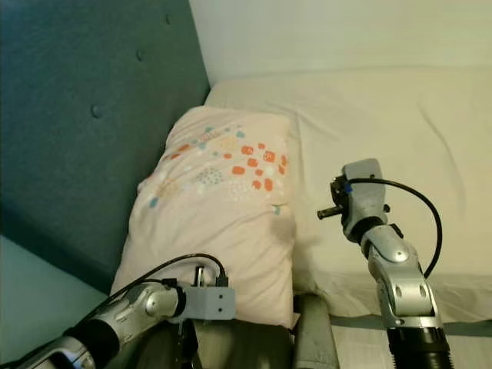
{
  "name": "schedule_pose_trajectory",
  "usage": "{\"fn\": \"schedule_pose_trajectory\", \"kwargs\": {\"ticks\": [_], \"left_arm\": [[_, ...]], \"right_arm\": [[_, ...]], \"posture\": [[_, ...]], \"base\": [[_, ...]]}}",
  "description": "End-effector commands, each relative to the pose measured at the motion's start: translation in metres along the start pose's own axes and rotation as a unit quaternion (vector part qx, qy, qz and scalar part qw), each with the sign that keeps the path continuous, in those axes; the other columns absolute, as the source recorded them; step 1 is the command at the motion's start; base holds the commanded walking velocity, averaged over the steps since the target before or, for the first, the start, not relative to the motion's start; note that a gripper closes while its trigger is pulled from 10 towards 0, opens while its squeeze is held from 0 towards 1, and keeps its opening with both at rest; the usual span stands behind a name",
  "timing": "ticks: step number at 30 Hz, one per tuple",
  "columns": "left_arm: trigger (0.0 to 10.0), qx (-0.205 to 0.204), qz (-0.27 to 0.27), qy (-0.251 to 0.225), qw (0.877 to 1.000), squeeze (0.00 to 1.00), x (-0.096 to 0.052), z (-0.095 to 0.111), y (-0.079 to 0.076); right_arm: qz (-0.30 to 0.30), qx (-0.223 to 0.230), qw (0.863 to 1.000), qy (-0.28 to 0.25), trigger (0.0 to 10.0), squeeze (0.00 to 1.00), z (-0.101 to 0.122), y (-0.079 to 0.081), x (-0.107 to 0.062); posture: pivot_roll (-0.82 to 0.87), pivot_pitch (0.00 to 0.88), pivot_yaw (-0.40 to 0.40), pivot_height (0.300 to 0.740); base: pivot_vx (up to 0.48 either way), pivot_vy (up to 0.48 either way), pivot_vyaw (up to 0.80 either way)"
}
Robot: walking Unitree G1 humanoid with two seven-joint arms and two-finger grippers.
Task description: Clean up the room
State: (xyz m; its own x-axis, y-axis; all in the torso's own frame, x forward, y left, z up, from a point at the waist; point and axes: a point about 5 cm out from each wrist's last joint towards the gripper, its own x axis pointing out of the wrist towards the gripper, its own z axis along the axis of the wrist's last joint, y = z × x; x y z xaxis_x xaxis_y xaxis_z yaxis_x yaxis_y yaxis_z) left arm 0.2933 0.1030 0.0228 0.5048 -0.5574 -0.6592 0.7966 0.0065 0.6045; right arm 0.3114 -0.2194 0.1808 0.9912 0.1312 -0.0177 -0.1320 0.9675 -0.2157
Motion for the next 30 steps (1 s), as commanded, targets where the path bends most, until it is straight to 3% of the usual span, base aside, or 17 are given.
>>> {"fn": "schedule_pose_trajectory", "kwargs": {"ticks": [1,3,5,10,11,12,15,16,17,21,27,30], "left_arm": [[0.0,0.023,0.024,0.044,0.999,0.0,-0.003,-0.014,0.003],[0.0,0.023,0.024,0.044,0.999,0.0,-0.003,-0.014,0.003],[0.0,0.057,0.046,0.068,0.995,0.0,-0.004,-0.02,0.014],[0.0,0.082,0.072,0.087,0.99,0.0,-0.005,-0.022,0.029],[0.0,0.091,0.091,0.093,0.987,0.0,-0.006,-0.021,0.041],[0.0,0.091,0.091,0.093,0.987,0.0,-0.006,-0.021,0.041],[0.0,0.106,0.154,0.103,0.977,0.0,-0.009,-0.009,0.081],[0.0,0.103,0.169,0.103,0.975,0.0,-0.01,-0.005,0.091],[0.0,0.103,0.169,0.103,0.975,0.0,-0.01,-0.005,0.091],[0.0,0.088,0.224,0.086,0.967,0.0,-0.013,0.019,0.125],[0.0,0.066,0.286,0.063,0.954,0.0,-0.019,0.036,0.151],[0.0,0.061,0.294,0.059,0.952,0.0,-0.02,0.038,0.153]], "right_arm": [[-0.005,0.002,1.0,0.0,10.0,0.0,0.0,0.002,-0.005],[-0.005,0.002,1.0,0.0,10.0,0.0,0.0,0.002,-0.005],[-0.01,0.009,1.0,-0.004,10.0,0.0,0.001,0.003,-0.008],[-0.013,0.012,1.0,-0.006,10.0,0.0,0.003,0.004,-0.011],[-0.016,0.014,1.0,-0.006,10.0,0.0,0.003,0.004,-0.012],[-0.016,0.014,1.0,-0.006,10.0,0.0,0.003,0.004,-0.012],[-0.025,0.02,0.999,-0.003,10.0,0.0,0.002,0.005,-0.017],[-0.027,0.021,0.999,-0.002,10.0,0.0,0.002,0.005,-0.018],[-0.027,0.021,0.999,-0.002,10.0,0.0,0.002,0.005,-0.018],[-0.035,0.026,0.999,0.002,10.0,0.0,0.0,0.005,-0.022],[-0.042,0.028,0.999,0.005,10.0,0.0,-0.001,0.004,-0.023],[-0.043,0.028,0.999,0.006,10.0,0.0,-0.002,0.004,-0.023]], "posture": [[-0.11,0.286,0.107,0.595],[-0.11,0.286,0.107,0.595],[-0.11,0.294,0.125,0.595],[-0.11,0.295,0.129,0.595],[-0.12,0.298,0.138,0.595],[-0.12,0.298,0.138,0.595],[-0.12,0.3,0.151,0.595],[-0.12,0.3,0.153,0.595],[-0.12,0.3,0.153,0.595],[-0.13,0.303,0.16,0.595],[-0.12,0.299,0.161,0.595],[-0.12,0.296,0.159,0.595]], "base": [[0.0,0.0,0.0],[0.0,0.0,0.0],[0.0,0.0,0.0],[0.0,0.0,0.0],[0.0,0.0,0.0],[0.0,0.0,0.0],[0.0,0.0,0.0],[0.0,0.0,0.0],[0.0,0.0,0.0],[0.0,0.0,0.0],[0.0,0.0,0.0],[0.0,0.0,0.0]]}}
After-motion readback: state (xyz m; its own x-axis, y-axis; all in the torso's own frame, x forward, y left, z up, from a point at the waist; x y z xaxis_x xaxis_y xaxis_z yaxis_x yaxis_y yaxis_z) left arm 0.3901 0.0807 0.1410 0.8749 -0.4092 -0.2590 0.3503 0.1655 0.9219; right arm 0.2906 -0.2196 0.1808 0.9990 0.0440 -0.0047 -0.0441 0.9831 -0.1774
